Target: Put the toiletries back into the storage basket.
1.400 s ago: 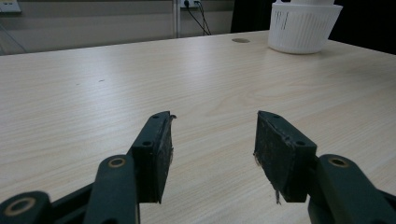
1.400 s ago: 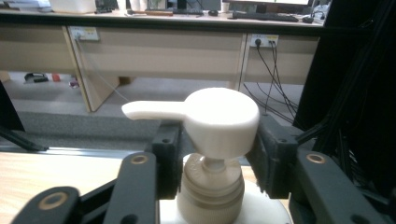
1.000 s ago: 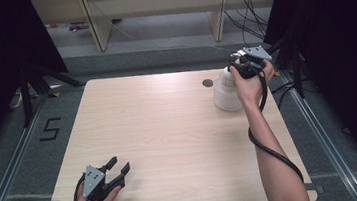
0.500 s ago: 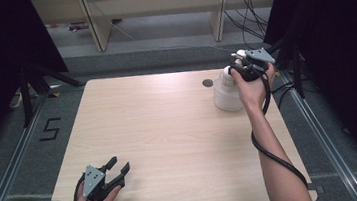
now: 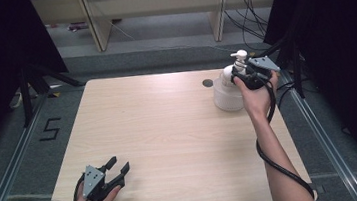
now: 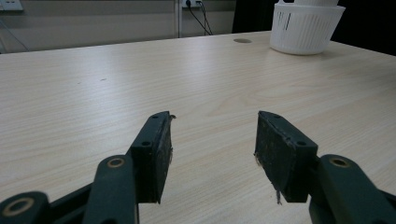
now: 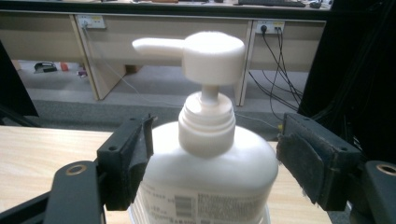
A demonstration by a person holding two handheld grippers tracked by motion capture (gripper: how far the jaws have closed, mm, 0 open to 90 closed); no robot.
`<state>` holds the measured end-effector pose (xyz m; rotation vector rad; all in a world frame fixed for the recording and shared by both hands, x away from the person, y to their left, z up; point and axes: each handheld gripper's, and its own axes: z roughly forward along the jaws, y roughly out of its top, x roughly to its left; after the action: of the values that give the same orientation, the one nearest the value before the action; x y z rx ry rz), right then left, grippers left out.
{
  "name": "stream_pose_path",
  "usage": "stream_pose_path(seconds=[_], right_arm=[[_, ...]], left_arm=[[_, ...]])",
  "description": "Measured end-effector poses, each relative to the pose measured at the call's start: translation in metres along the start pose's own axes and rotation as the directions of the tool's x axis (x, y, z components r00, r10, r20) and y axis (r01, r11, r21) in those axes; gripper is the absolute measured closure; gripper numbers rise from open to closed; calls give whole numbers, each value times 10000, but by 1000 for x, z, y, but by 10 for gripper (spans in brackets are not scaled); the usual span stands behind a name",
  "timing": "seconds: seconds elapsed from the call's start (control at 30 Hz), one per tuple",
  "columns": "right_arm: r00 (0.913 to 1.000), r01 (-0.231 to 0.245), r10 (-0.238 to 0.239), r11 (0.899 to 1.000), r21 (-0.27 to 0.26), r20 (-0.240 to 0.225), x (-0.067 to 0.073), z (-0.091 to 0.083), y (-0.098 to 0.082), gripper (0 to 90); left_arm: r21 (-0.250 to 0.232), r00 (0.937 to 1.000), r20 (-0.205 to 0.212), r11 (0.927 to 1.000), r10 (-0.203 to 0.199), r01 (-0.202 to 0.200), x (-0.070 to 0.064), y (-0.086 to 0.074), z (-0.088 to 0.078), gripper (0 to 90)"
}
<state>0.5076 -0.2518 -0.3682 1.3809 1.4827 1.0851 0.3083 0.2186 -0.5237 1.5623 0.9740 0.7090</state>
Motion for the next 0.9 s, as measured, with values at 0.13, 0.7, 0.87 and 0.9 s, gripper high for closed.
stream_pose_path(seconds=[0.13, 0.7, 0.87, 0.9], right_arm=[[10000, -48, 49, 9999, 93, -83, -1, -4, -2, 271], [9984, 20, -16, 10000, 61, -564, -5, -29, -19, 299], [9977, 3, 1, 10000, 66, -678, -6, -38, -26, 303], [9972, 177, -170, 9998, 99, -722, -8, -39, -27, 304]], left_arm=[[-3, 10000, 3, 10000, 17, -17, 0, 0, 0, 452], [149, 9999, -65, 9999, 76, -75, 0, 1, -1, 452], [122, 10000, -55, 9999, 71, -71, 0, 0, -1, 452], [144, 10000, -57, 9999, 77, -76, 0, 1, -1, 453]])
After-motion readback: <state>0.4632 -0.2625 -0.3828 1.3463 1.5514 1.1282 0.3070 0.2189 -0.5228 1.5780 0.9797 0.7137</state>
